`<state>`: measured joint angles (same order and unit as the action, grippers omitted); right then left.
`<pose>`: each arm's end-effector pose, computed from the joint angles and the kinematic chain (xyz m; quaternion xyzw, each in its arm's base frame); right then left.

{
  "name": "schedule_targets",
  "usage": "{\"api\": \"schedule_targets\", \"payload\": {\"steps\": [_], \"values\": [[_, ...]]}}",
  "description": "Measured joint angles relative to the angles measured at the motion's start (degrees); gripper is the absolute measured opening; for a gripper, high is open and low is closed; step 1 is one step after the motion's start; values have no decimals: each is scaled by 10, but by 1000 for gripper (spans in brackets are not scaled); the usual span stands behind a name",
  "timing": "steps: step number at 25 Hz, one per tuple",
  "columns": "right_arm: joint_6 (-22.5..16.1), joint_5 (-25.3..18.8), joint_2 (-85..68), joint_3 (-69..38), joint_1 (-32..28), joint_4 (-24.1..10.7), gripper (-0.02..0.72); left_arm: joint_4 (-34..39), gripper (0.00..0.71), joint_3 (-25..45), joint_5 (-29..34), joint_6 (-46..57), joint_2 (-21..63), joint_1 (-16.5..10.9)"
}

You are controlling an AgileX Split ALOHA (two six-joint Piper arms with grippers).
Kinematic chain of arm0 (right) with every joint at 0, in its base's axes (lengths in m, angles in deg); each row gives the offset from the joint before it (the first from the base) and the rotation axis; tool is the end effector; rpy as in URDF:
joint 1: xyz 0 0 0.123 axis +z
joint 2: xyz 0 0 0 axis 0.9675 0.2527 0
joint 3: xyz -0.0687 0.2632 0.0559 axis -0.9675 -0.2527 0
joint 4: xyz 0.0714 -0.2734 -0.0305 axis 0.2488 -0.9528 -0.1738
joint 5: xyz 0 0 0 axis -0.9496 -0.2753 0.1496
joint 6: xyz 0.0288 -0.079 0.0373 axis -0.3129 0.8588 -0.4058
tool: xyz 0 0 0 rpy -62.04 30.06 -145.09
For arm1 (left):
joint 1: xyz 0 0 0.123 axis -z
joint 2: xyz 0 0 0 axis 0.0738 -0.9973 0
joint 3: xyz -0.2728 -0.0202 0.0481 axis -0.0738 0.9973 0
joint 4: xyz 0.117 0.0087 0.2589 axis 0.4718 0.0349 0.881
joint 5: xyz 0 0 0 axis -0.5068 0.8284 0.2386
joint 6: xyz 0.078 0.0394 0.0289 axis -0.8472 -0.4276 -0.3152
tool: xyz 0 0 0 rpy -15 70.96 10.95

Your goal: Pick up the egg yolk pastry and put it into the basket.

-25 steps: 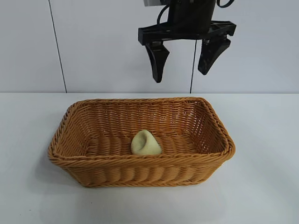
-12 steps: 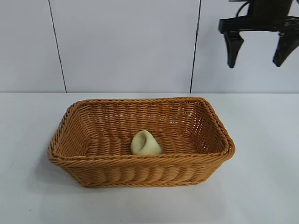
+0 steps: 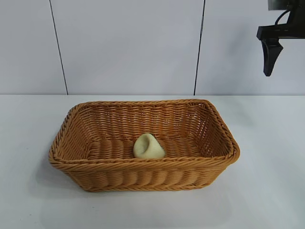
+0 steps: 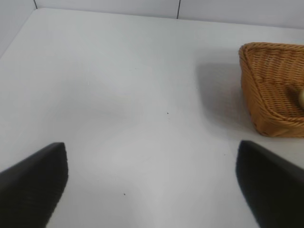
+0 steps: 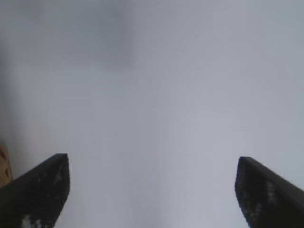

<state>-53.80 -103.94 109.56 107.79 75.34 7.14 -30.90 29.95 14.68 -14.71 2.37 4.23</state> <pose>0.4390 -0.0025 0.2305 0.0525 0.9957 -0.0092 0.0759 0.0307 -0.0008 0.2935 -0.0366 0.8504 -0.0280 0.5241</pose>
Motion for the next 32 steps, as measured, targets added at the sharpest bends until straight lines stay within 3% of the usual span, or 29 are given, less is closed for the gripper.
{"api": "schedule_targets", "payload": {"steps": [18,26,32], "values": [[24,1,-476,-444,0,8,677,0,692,0,0,0,0,0],[26,75,-719,-617,0,1,677,0,692,0,0,0,0,0],[30,100,-858,-674,0,5,677,0,692,0,0,0,0,0]]}}
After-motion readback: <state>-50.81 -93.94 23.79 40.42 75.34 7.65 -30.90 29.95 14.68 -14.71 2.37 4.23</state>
